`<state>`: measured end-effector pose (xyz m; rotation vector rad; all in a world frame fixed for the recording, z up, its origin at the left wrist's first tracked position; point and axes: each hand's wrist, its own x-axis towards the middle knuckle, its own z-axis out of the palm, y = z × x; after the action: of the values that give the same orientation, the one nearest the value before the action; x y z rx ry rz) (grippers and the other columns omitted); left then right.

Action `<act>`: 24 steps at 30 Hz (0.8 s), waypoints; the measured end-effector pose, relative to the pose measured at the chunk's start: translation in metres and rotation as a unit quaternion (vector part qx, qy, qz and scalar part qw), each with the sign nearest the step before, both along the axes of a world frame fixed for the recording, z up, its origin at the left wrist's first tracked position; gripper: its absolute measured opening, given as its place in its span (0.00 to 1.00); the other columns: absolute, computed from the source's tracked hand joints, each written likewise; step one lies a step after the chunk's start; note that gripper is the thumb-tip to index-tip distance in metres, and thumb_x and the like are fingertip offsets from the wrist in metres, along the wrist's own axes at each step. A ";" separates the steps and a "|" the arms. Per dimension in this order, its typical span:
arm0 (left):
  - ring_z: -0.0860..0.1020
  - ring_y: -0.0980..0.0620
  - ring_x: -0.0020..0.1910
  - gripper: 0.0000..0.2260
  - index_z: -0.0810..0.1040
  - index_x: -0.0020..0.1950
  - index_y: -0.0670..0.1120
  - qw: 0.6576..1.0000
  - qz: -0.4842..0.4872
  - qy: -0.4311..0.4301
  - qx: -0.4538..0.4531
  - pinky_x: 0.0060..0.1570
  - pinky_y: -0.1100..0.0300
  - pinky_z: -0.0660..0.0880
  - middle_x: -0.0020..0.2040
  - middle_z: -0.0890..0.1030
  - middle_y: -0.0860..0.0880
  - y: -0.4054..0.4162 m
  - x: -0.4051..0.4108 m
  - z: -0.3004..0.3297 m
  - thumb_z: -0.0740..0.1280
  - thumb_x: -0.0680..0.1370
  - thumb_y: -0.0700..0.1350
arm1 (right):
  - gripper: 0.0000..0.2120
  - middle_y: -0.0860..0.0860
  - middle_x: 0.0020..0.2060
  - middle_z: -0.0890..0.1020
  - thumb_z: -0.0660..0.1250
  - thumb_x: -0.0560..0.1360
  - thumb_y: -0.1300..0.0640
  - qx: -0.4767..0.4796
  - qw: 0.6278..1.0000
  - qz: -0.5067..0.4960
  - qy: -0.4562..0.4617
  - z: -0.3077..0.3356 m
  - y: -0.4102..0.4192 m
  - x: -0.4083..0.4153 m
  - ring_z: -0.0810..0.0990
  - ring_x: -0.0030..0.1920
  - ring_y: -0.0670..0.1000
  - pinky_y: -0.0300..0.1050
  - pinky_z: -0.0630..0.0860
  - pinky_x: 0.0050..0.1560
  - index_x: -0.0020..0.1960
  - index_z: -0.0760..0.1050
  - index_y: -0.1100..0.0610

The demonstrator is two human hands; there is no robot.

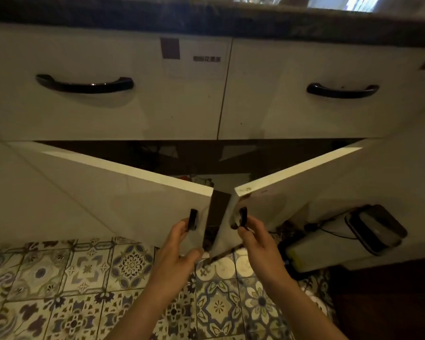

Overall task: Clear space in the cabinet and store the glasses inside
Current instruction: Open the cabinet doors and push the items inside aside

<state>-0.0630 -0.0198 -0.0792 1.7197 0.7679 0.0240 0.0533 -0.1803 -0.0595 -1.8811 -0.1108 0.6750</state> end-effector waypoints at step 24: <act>0.72 0.40 0.65 0.28 0.69 0.66 0.42 0.957 0.271 0.101 0.019 0.59 0.40 0.71 0.65 0.75 0.39 0.022 -0.264 0.005 0.66 0.71 0.21 | 0.18 0.56 0.53 0.82 0.64 0.78 0.69 -0.175 0.971 -0.165 -0.011 0.003 -0.322 -0.023 0.80 0.52 0.54 0.39 0.78 0.44 0.61 0.77 0.50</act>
<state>-0.3268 0.0022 -0.0737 1.5142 1.3820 0.2439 0.0298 -0.5021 -0.0562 -2.1774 0.3212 0.4637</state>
